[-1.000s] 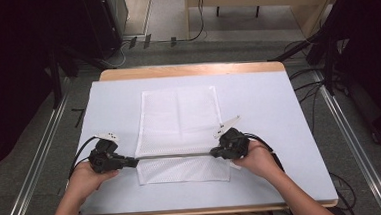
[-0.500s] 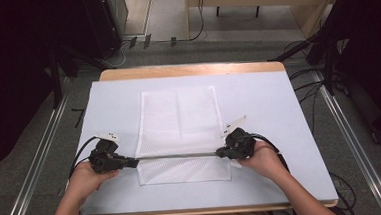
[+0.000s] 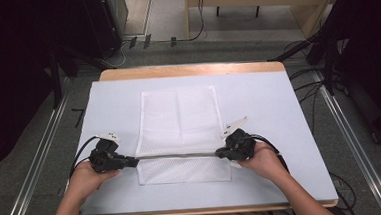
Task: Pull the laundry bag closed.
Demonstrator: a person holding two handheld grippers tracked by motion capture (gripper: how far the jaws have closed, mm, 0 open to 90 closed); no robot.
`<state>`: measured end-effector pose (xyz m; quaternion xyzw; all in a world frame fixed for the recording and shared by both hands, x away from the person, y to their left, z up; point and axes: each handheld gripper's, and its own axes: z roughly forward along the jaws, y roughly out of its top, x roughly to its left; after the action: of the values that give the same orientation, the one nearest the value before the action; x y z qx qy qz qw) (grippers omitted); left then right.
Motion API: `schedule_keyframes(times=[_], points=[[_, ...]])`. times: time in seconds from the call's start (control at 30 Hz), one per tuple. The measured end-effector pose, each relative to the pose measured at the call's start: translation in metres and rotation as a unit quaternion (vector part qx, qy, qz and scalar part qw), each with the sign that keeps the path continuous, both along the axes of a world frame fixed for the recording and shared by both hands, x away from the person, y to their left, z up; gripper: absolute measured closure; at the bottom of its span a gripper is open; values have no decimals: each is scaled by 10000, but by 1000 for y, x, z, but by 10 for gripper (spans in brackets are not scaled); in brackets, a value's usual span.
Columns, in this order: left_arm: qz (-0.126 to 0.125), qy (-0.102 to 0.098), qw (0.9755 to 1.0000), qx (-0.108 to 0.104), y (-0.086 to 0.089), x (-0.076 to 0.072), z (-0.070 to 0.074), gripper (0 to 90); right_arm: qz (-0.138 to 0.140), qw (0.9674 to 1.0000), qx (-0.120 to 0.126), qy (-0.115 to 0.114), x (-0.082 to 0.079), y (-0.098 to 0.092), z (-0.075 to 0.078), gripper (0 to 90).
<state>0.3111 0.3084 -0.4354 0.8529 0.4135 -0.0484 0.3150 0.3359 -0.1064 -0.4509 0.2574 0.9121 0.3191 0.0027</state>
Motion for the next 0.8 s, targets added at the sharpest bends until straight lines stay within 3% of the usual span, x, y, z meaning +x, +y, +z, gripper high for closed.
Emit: schedule_keyframes(times=[0.27,0.37,0.43,0.53,0.57,0.67,0.7,0.8], points=[[-4,-161,9998,-100,-1,-1,2,660,-61,9995,299,-120,1,0,3,761],[52,-248,9996,-93,-1,-1,3,587,-116,9991,352,-191,2,-2,5,699],[156,-316,9992,-198,0,-1,5,547,-192,9985,416,-312,1,-6,5,595],[268,-382,9986,-266,1,-1,7,483,-258,9981,423,-365,2,-10,5,546],[277,-400,9984,-293,2,0,7,461,-386,9974,458,-403,4,-16,6,481],[303,-488,9980,-280,3,0,7,407,-569,9963,440,-471,7,-22,6,467],[390,-534,9975,-232,4,1,7,383,-764,9948,489,-469,10,-30,7,447],[436,-602,9969,-276,6,1,8,368,-965,9923,595,-500,14,-40,8,423]])
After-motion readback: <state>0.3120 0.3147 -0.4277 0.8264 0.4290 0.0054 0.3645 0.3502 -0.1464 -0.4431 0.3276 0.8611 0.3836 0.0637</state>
